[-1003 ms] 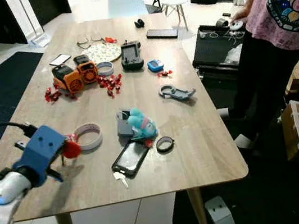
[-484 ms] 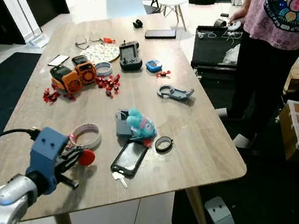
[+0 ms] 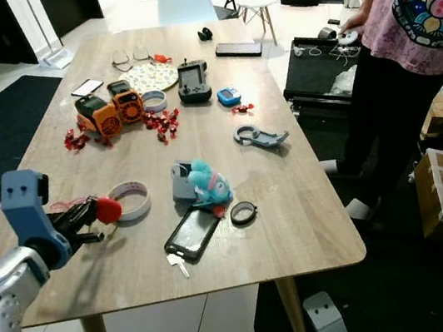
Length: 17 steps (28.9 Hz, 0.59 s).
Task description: Hang keys on a hook
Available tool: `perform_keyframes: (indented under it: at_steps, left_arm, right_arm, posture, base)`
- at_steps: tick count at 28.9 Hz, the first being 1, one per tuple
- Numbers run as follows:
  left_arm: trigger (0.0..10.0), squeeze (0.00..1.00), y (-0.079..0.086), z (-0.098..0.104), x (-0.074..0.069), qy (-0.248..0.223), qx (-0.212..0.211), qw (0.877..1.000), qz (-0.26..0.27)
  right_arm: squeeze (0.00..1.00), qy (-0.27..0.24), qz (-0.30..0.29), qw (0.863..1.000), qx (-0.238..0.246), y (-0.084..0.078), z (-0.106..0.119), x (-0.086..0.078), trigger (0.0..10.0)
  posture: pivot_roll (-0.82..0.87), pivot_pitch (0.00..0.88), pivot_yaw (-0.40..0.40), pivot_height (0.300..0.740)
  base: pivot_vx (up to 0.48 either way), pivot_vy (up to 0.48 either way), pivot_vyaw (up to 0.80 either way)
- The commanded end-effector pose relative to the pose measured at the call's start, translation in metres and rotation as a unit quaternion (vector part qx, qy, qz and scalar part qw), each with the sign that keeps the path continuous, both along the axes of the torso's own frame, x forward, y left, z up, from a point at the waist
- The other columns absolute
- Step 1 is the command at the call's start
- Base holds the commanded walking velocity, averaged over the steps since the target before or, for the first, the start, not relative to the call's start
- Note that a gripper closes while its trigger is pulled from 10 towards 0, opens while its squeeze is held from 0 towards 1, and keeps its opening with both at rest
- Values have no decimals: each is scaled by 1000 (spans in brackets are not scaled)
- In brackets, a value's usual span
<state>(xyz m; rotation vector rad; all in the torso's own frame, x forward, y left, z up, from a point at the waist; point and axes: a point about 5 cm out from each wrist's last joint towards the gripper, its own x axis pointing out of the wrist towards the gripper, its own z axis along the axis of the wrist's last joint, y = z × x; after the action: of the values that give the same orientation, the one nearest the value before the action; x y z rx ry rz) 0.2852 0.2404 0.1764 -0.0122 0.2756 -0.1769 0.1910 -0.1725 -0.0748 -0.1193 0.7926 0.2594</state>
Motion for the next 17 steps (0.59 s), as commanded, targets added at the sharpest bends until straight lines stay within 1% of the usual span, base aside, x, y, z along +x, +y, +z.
perform_keyframes:
  at_steps: [1, 2, 3, 6, 7, 8, 9, 10, 11, 12, 13, 14, 15, 16, 17]
  left_arm:
    - [0, 0, -4, -8, -4, 22, 24, 999, -25]
    - [0, 0, -9, -11, -7, 28, 41, 997, -52]
    - [0, 0, -15, -12, -10, 24, 32, 996, -80]
    - [0, 0, -15, -12, -10, 24, 32, 996, -80]
    - [39, 0, -25, -8, -13, 10, 29, 992, -124]
    - [4824, 0, -39, 1, -18, -14, -4, 984, -180]
    - [4902, 0, -41, 3, -19, -19, -5, 981, -192]
    - [4902, 0, -41, 3, -19, -19, -5, 981, -192]
    - [5843, 0, -42, 4, -20, -21, -4, 980, -199]
    - [7294, 0, -42, 4, -20, -20, -4, 980, -200]
    - [7294, 0, -42, 4, -20, -20, -4, 980, -200]
    - [8235, 0, -42, 5, -21, -21, -6, 979, -203]
    - [10000, 0, -42, 7, -21, -26, -8, 978, -208]
    - [10000, 0, -44, 13, -22, -45, -21, 975, -218]
    - [10000, 0, -44, 13, -22, -45, -21, 975, -218]
  right_arm:
    - [0, 9, -6, 1000, -2, -3, -3, -5, 10000]
    - [0, 9, -7, 1000, -1, -2, -3, -5, 10000]
    - [0, 9, -5, 1000, -2, -2, -3, -5, 10000]
    - [0, 9, -5, 1000, -2, -2, -3, -5, 10000]
    - [0, 9, -4, 1000, -3, -3, -3, -5, 10000]
    - [0, 10, -3, 1000, -3, -3, -3, -5, 10000]
    - [0, 10, -3, 1000, -3, -3, -2, -5, 10000]
    - [0, 10, -3, 1000, -3, -3, -2, -5, 10000]
    - [0, 9, -4, 1000, -3, -3, -2, -5, 10000]
    - [0, 9, -4, 1000, -3, -3, -2, -5, 10000]
    - [0, 9, -4, 1000, -3, -3, -2, -5, 10000]
    - [0, 9, -4, 1000, -3, -3, -2, -5, 10000]
    - [0, 9, -4, 1000, -3, -3, -2, -5, 10000]
    - [0, 9, -4, 1000, -3, -3, -2, -5, 10000]
    - [0, 9, -4, 1000, -3, -3, -2, -5, 10000]
  posture:
    - [81, 84, -55, 740]
    - [79, 87, -56, 740]
    - [77, 87, -55, 740]
    - [77, 87, -55, 740]
    - [77, 87, -57, 740]
    - [79, 87, -58, 740]
    - [79, 87, -58, 740]
    - [79, 87, -58, 740]
    - [79, 87, -58, 740]
    - [78, 86, -57, 740]
    - [78, 86, -57, 740]
    - [78, 85, -57, 740]
    - [78, 85, -57, 740]
    - [78, 85, -57, 740]
    - [78, 85, -57, 740]
  base:
    - [0, 0, 0]
    - [0, 0, 0]
    - [0, 0, 0]
    - [0, 0, 0]
    - [0, 0, 0]
    - [0, 0, 0]
    - [0, 0, 0]
    - [0, 0, 0]
    - [0, 0, 0]
    - [0, 0, 0]
    - [0, 0, 0]
    - [0, 0, 0]
    - [0, 0, 0]
    - [0, 0, 0]
    - [0, 0, 0]
